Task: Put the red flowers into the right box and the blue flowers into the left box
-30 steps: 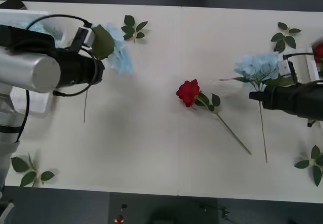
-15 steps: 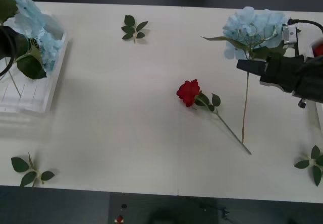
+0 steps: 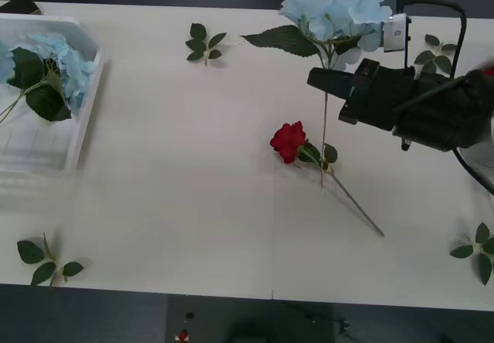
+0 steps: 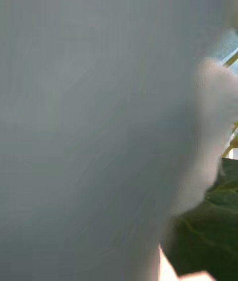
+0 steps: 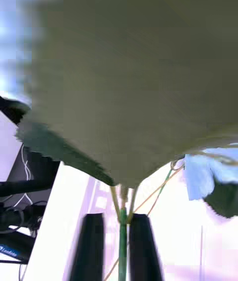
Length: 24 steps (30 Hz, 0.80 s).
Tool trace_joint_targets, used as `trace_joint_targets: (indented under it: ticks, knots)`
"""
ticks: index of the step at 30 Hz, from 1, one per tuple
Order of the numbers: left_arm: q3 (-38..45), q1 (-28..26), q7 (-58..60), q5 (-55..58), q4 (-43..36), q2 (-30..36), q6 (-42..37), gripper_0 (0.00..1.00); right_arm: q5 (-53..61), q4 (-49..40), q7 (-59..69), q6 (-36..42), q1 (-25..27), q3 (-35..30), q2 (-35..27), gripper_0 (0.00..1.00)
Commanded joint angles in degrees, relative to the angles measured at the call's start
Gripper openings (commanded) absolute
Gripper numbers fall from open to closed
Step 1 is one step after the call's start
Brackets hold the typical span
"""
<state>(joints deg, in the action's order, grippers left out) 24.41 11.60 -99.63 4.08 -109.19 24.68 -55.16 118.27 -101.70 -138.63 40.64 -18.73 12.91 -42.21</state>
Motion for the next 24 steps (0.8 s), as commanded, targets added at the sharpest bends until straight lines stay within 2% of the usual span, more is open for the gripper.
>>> trace_joint_targets:
  ticks: [1,3,5,10,15,24]
  knots:
    - [-0.68,0.36,-1.18,-0.04,-0.67,2.21,0.84,0.73,-4.54,-1.83,-2.17,-0.47,-5.35,1.77,1.07,0.0]
    - [-1.38,0.36,-1.18,1.63,-0.67,2.21,0.84,0.87,-5.24,-1.39,-2.17,-1.0,-7.02,3.35,1.6,0.0]
    - [-1.73,0.36,-1.26,4.88,-0.67,2.21,0.84,0.92,-5.06,-0.78,-2.17,-1.0,-8.25,4.49,2.13,0.0]
    - [-2.52,0.36,-5.57,20.26,-1.99,2.13,-3.29,0.93,-0.41,1.07,-2.17,-0.91,-11.41,8.45,2.3,0.0]
    - [-2.79,0.27,-10.67,43.11,-1.73,1.86,-9.97,0.93,1.79,2.56,-2.09,-0.56,-13.88,10.64,2.92,0.0]
    - [-2.7,1.5,-25.08,81.17,12.16,1.77,-27.11,0.96,3.64,5.99,-2.26,3.83,-16.25,10.82,4.33,0.0]
